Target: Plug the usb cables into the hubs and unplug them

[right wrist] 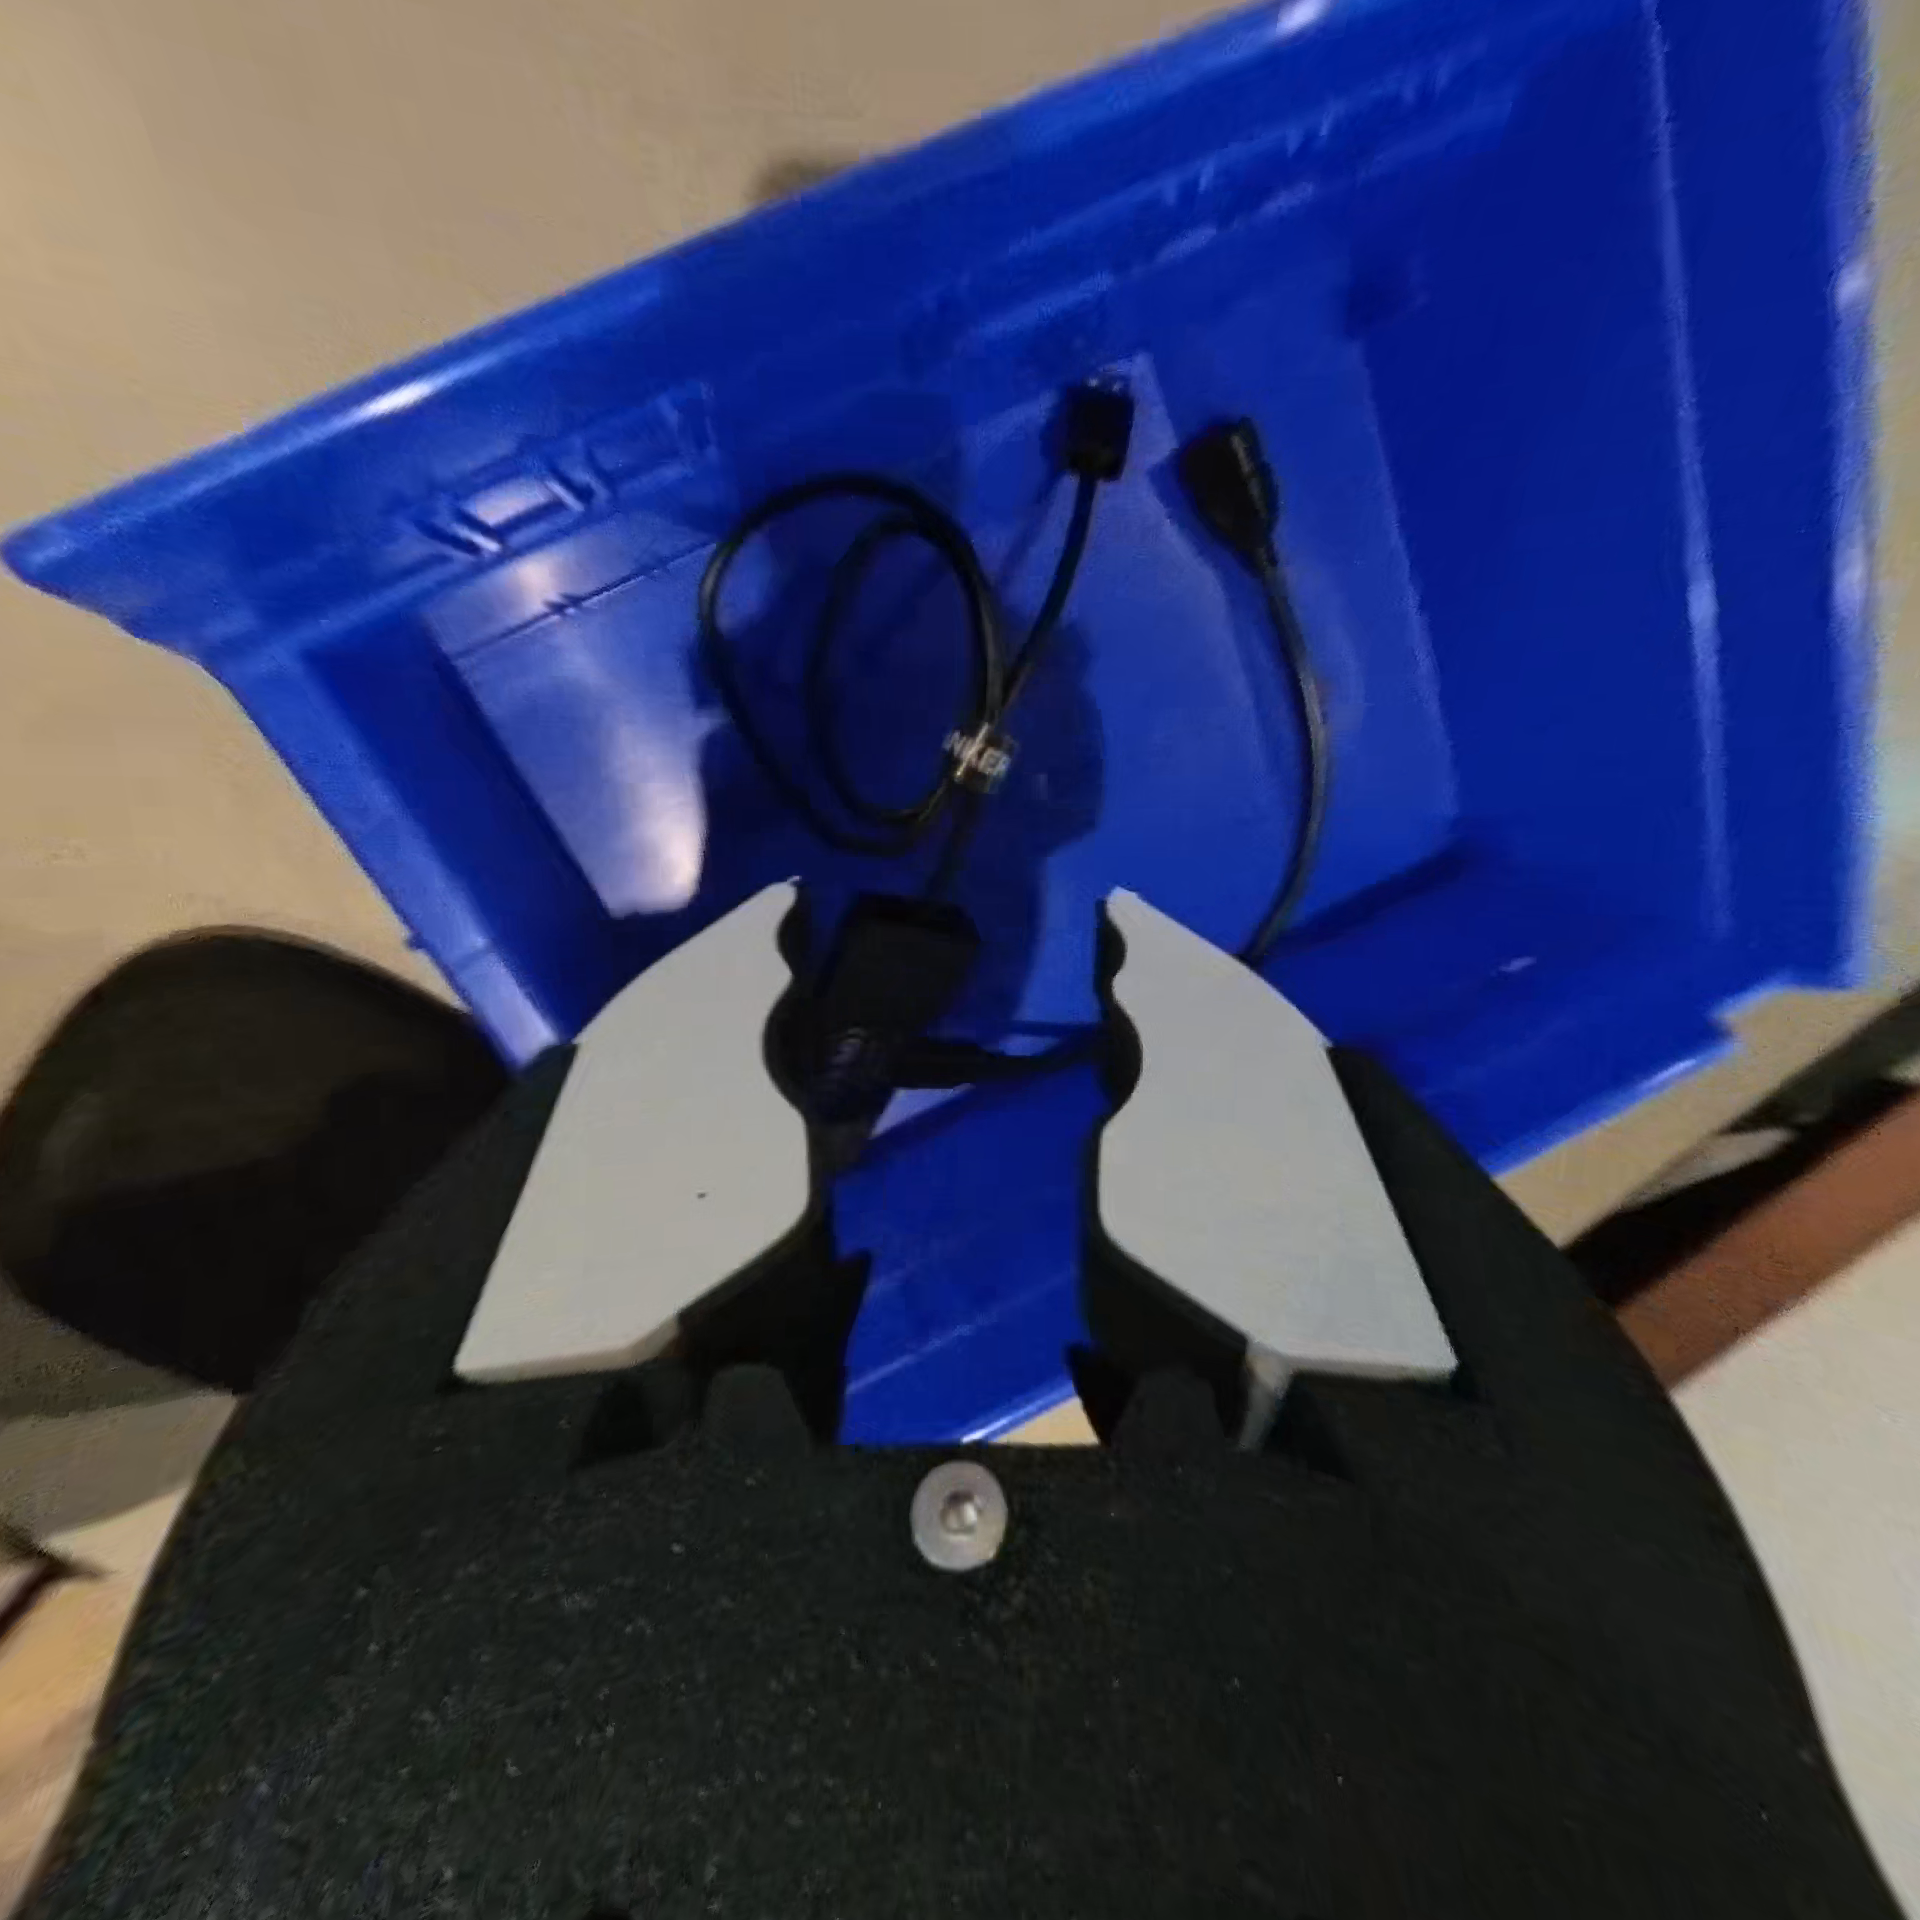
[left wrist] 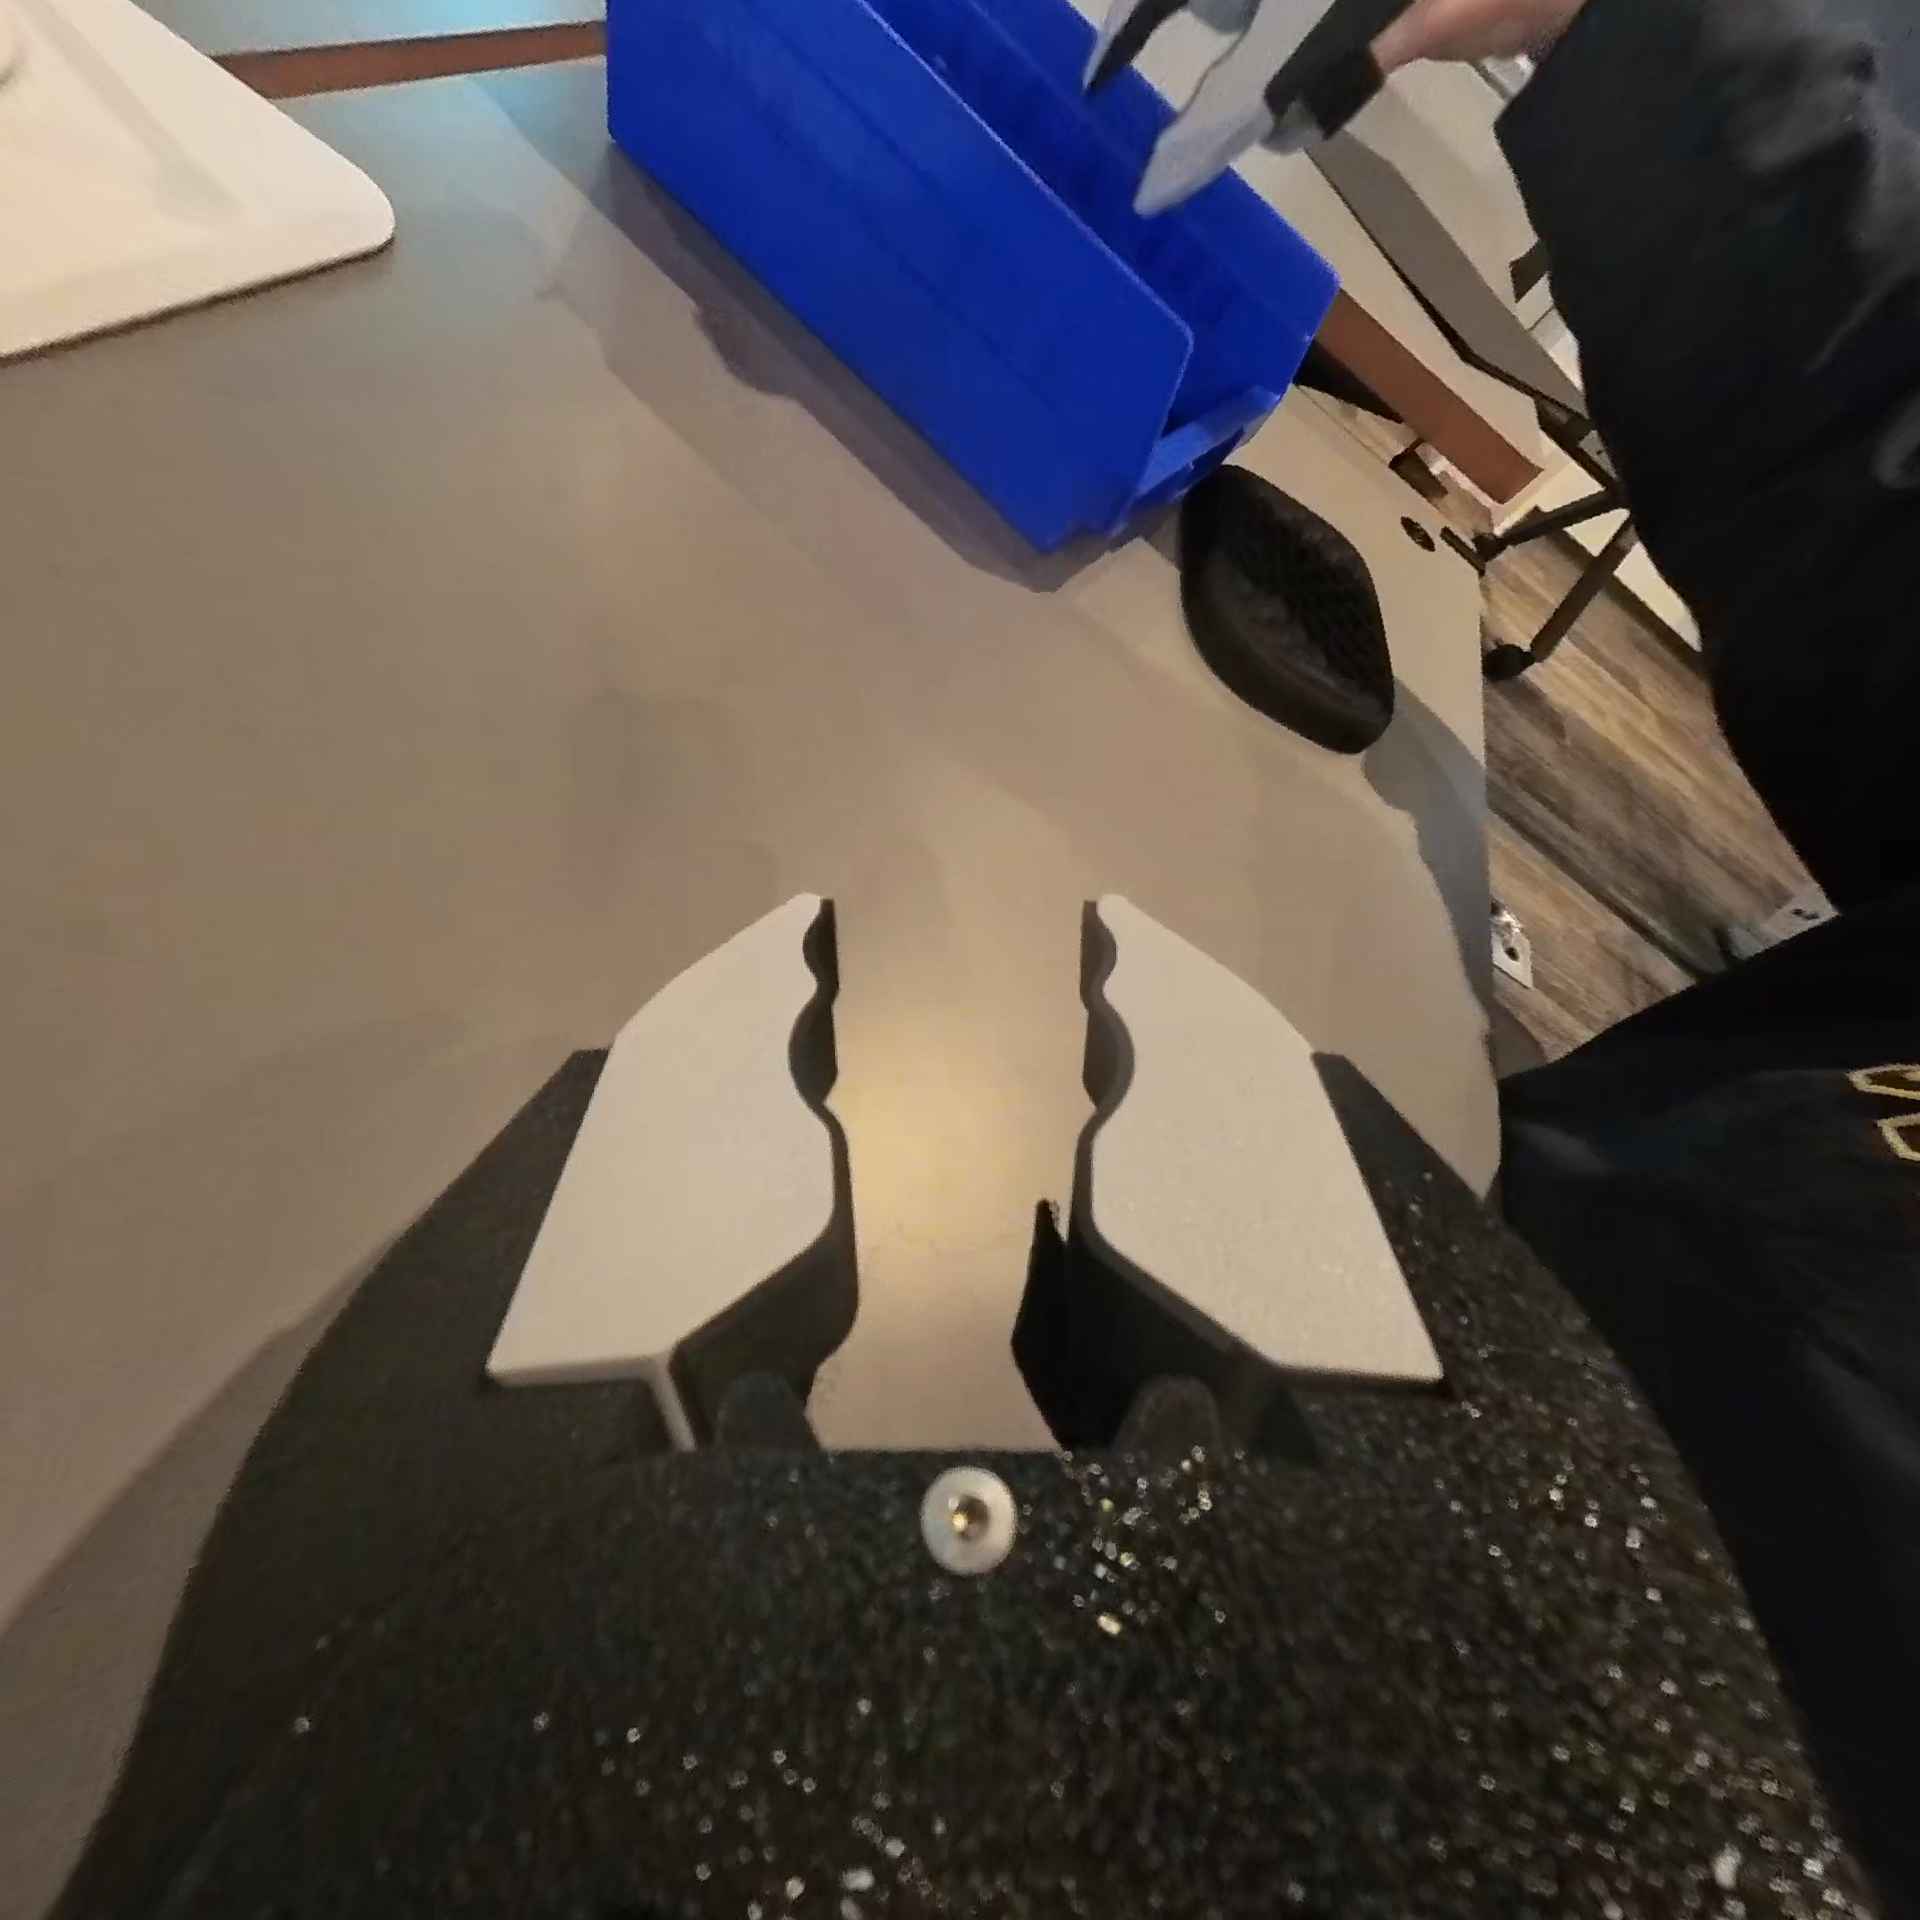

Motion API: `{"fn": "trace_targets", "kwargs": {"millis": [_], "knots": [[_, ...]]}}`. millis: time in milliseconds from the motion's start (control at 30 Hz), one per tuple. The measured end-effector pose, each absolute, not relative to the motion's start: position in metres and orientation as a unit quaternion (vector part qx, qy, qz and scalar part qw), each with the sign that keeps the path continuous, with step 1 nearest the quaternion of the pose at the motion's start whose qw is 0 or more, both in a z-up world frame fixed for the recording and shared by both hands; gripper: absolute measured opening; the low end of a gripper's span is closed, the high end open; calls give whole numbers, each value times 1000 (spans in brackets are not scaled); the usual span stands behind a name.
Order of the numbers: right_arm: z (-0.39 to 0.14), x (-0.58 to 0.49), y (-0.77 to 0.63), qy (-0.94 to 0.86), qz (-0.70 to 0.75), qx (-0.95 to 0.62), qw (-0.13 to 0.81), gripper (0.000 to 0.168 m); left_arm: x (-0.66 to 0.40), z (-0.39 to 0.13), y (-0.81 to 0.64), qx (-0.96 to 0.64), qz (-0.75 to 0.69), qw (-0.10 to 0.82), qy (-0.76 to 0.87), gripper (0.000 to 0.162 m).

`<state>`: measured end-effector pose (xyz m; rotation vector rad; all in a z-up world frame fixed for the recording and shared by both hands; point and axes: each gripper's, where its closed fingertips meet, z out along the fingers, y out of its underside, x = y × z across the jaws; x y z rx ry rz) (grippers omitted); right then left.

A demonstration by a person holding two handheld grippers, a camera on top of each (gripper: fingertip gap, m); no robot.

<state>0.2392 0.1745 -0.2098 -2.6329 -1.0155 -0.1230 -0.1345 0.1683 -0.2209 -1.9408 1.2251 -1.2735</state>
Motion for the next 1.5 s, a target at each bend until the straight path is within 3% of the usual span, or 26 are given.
{"fn": "trace_targets", "kwargs": {"millis": [100,267,367,600,700,867,1100,1500], "knots": [[-206,242,166,-329,-40,-931,152,64,-132,-217,172,-714,-458,284,448,45],[-103,133,180,-328,26,-838,435,64,-137,-200,186,-709,-418,367,433,46],[-82,48,176,-339,50,-767,543,73,-147,-187,193,-708,-389,419,414,48],[-180,-92,198,-336,134,-711,603,78,-237,-157,197,-729,-265,524,352,61],[-203,-102,202,-321,127,-689,637,72,-318,-152,218,-761,-152,547,315,54],[-207,-103,194,-333,107,-650,675,63,-421,-172,262,-830,-36,452,325,43],[-205,-96,190,-322,106,-639,690,54,-468,-184,357,-844,62,370,384,34],[-214,-96,195,-320,123,-653,675,49,-479,-233,422,-913,-68,117,384,22]]}}
